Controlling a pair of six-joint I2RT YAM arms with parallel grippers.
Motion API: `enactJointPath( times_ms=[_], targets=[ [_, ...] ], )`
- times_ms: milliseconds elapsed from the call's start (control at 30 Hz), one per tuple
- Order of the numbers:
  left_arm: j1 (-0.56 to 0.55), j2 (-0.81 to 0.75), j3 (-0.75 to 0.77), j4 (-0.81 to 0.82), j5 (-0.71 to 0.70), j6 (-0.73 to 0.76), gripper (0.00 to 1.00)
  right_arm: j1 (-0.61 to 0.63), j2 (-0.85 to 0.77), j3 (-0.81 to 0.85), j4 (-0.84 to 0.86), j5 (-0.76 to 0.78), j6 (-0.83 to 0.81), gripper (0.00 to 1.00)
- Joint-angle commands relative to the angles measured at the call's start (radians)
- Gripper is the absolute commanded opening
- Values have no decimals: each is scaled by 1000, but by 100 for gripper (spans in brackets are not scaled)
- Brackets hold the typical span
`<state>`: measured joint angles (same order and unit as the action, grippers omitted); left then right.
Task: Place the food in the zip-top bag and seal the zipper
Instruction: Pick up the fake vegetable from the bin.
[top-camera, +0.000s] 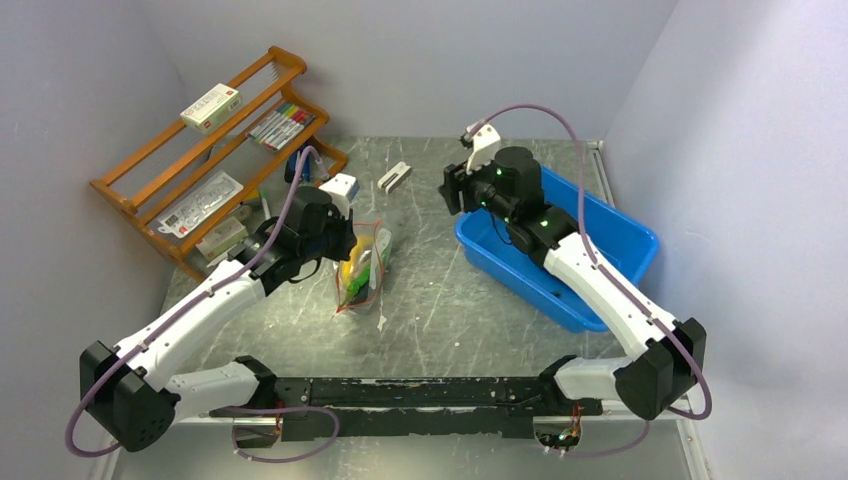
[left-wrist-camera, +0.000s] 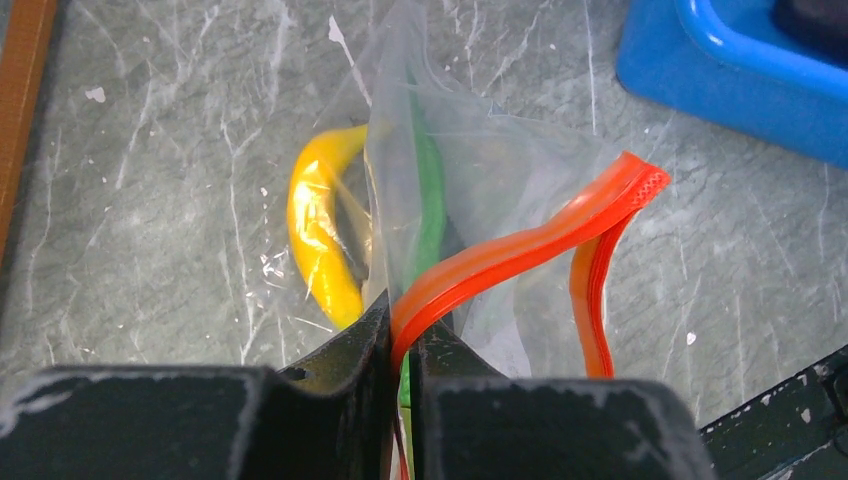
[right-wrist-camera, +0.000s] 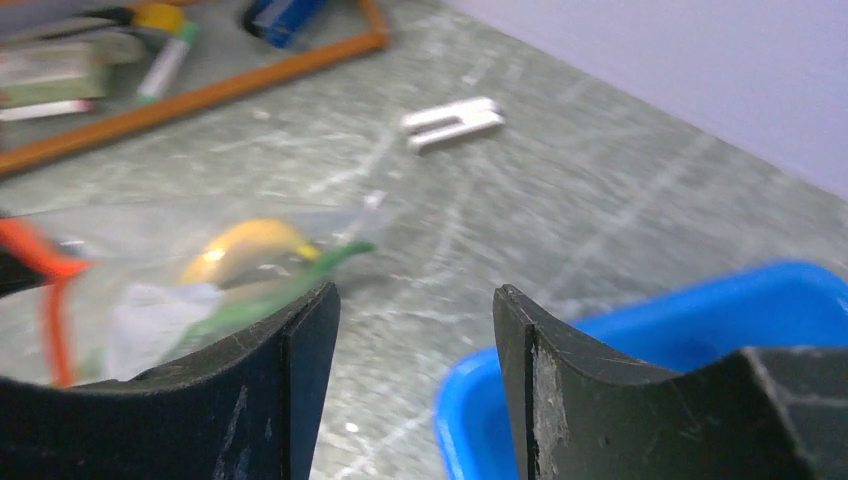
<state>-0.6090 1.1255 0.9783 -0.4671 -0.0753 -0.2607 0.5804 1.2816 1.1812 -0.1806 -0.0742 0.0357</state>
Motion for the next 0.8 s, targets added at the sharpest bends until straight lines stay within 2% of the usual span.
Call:
enactJointPath(
  times_ms=[0,133,233,433,600,767],
  targets=[
    [9,-29,-25,35,29,37,7,-79,-1,43,-174,209,-86,59],
    [10,-48,-53,56,-5,41,7,-164,46,65,-279,355,-112,60],
    [10,-64,-74,72,20,35,7,-248,99,77,-369,406,-38,61],
    [9,-64,-100,90,42,37,7,-373,147,-24,-430,331,204,67],
    [10,-43,-109,103,36,21,7,-407,120,-84,-404,379,318,72],
    [10,-4,-113,117,-37,-22,7,-454,88,-112,-388,397,451,76]
  ],
)
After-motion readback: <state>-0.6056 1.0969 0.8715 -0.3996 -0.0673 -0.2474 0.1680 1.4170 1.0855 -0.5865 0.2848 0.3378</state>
